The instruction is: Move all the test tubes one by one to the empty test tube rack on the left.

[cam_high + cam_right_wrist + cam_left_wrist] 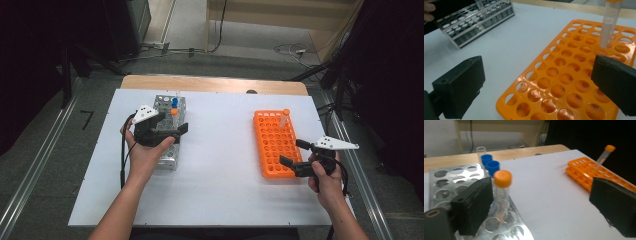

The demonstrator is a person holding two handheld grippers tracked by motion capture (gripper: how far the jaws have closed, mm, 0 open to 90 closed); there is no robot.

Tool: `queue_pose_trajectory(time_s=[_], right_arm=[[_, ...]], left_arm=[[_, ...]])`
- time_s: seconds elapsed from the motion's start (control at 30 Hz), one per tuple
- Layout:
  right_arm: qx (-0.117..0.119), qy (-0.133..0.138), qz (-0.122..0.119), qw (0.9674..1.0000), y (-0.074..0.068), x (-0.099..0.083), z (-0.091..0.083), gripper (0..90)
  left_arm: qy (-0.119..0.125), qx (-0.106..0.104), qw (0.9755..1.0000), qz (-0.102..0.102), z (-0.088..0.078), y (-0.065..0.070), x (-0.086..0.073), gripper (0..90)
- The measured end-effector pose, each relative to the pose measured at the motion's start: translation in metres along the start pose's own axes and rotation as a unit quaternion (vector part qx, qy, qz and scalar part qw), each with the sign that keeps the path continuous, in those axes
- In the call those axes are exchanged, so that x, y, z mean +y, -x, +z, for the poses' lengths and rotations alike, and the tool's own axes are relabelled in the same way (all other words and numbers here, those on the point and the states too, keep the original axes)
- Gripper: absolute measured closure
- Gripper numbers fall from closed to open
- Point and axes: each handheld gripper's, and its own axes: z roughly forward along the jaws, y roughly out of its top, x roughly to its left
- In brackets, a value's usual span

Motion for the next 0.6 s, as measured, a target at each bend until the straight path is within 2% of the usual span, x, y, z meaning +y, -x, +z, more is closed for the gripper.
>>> queue_pose_trajectory(time_s=[0.1,0.2,0.37,0.47,0.6], right_arm=[[-0.005,0.007,0.011,0.9999,0.005,0.005,0.002,0.0],[-0.015,0.007,0.01,0.9998,0.011,0.011,0.007,0.0],[-0.039,0.006,0.02,0.999,0.025,0.02,0.021,4.9],[-0.063,-0.001,0.028,0.9976,0.032,0.024,0.033,13.0],[-0.104,-0.025,0.045,0.9933,0.043,0.032,0.051,27.2]], left_arm=[[0.01,-0.014,0.9998,0.004,-0.009,0.006,-0.002,0.0],[0.024,-0.023,0.9995,0.003,-0.018,0.011,-0.004,0.0],[0.021,-0.03,0.9992,0.013,-0.023,0.021,-0.006,0.0],[0.019,-0.035,0.9991,0.014,-0.024,0.024,-0.007,0.0],[0.017,-0.037,0.999,0.016,-0.025,0.028,-0.007,0.0]])
